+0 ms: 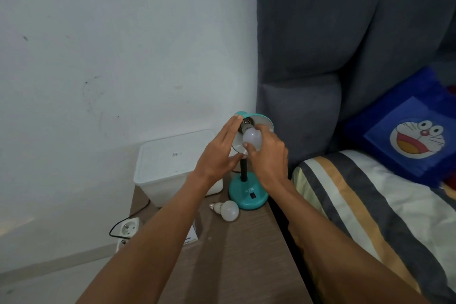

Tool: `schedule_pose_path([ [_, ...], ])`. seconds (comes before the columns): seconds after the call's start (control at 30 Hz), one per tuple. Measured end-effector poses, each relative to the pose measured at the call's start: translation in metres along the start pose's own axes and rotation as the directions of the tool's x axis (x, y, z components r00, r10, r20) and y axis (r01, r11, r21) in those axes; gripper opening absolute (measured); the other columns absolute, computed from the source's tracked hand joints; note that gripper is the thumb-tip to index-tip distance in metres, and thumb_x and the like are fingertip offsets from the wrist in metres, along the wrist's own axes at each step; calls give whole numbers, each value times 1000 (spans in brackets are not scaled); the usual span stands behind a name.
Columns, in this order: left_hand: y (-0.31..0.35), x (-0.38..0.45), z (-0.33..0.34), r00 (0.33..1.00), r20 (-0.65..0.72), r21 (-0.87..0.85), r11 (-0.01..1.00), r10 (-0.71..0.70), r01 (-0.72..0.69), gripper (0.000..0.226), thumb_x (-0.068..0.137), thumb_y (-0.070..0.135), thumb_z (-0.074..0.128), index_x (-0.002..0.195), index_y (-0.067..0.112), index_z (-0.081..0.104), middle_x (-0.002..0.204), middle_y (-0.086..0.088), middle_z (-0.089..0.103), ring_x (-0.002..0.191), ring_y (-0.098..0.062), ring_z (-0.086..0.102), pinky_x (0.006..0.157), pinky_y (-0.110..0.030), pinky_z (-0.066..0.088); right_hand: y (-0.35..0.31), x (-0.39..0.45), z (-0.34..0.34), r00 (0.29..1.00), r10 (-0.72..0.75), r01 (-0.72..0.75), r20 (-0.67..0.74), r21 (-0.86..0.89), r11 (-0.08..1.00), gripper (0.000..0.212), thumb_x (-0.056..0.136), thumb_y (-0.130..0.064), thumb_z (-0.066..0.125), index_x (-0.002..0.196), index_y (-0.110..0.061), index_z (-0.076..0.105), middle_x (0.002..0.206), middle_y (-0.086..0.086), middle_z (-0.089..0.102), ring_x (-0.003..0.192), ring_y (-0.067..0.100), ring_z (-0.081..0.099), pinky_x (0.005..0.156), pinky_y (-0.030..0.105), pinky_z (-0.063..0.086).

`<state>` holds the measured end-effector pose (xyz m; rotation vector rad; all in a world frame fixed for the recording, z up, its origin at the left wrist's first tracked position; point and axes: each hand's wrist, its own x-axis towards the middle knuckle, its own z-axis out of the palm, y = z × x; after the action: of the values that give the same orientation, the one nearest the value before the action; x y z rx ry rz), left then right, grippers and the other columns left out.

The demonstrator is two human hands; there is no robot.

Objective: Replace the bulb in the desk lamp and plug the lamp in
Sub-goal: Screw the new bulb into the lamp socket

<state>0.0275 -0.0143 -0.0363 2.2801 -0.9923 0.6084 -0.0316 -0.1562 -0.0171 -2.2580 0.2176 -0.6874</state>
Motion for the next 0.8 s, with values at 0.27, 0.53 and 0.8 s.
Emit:
schedule_pose_path([
  [0.27,0,1,-1,1000,1,-12,1000,1,-1,92,84,12,82,157,2,28,164,-12,32,152,-15,26,119,-11,20,1,-2,-1,999,-50,50,8,-59,997,57,85,-18,73,138,-18,50,131,9,46,112,29,55,88,34,49],
  [0.53,-3,-1,0,1000,13,1,1000,-2,2,94,84,17,84,158,4,28,164,-12,31,152,-21,31,116,-7,22,-4,2,-6,999,24,-17,-47,150,988,41,93,-36,66,130,-23,55,114,8,69,99,24,67,86,33,56],
  [0.8,-1,1,1,1000,6,-17,1000,4,-4,90,86,18,81,158,3,29,164,-12,32,152,-18,29,118,-11,23,0,3,-2,989,145,-144,9,170,975,56,83,-28,77,131,-20,49,126,8,53,110,26,58,87,30,46],
])
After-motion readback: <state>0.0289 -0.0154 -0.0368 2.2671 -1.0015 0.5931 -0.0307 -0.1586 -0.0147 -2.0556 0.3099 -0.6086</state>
